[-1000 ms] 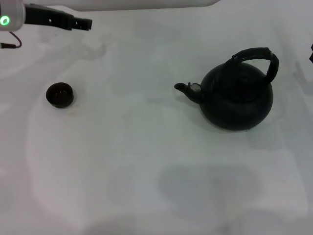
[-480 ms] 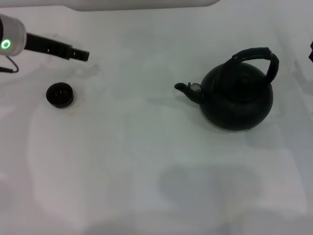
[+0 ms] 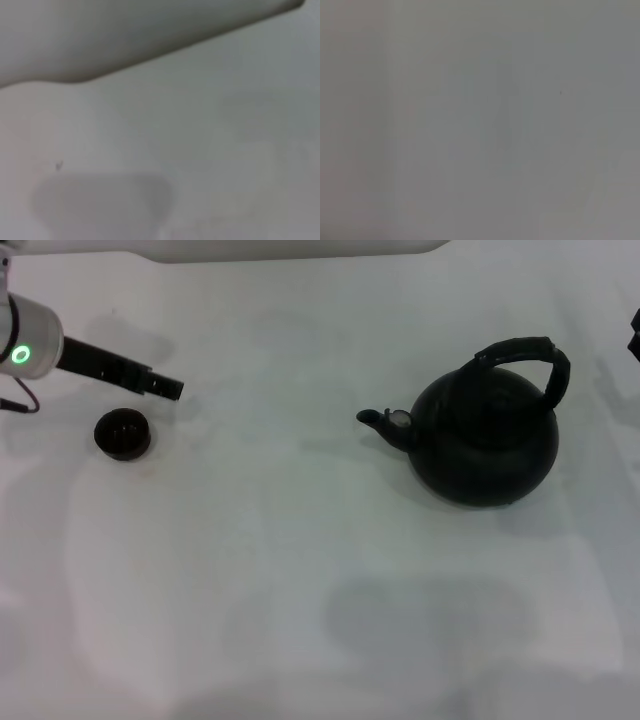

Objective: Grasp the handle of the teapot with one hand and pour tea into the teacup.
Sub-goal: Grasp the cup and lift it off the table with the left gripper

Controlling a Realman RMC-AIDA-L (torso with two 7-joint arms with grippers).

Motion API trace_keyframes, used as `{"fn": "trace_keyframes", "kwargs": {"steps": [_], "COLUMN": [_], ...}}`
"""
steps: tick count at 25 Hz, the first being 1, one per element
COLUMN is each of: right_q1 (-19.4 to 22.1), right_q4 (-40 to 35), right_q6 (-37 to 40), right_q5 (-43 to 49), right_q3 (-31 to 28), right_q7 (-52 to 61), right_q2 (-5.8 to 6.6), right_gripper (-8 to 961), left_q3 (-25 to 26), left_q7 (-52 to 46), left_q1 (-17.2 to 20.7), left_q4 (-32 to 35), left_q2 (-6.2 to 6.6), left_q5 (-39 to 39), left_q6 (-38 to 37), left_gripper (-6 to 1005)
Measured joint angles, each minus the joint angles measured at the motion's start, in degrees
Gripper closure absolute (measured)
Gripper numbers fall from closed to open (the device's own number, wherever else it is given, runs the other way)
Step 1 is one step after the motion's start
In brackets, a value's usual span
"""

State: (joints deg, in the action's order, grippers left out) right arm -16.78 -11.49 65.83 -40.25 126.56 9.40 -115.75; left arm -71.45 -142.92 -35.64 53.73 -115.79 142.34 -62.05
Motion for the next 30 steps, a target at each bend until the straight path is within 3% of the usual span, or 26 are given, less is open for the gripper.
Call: {"fn": "trace_keyframes", "kwargs": {"steps": [30], "right_q1": [-0.91], "right_q4": [0.33], "right_q6": [0.00], "right_q5": [0.00], "right_q3": [0.00], "right_q7": [0.00], "right_q2": [0.09], "right_gripper": [95], "left_q3": [0.07], "left_q7": [-1.86], "left_q1": [0.56], "left_q4": [0.17], "left_q2": [-0.71], "left_q5": [5.30], "left_q6": [-5.84], "left_gripper": [207]}}
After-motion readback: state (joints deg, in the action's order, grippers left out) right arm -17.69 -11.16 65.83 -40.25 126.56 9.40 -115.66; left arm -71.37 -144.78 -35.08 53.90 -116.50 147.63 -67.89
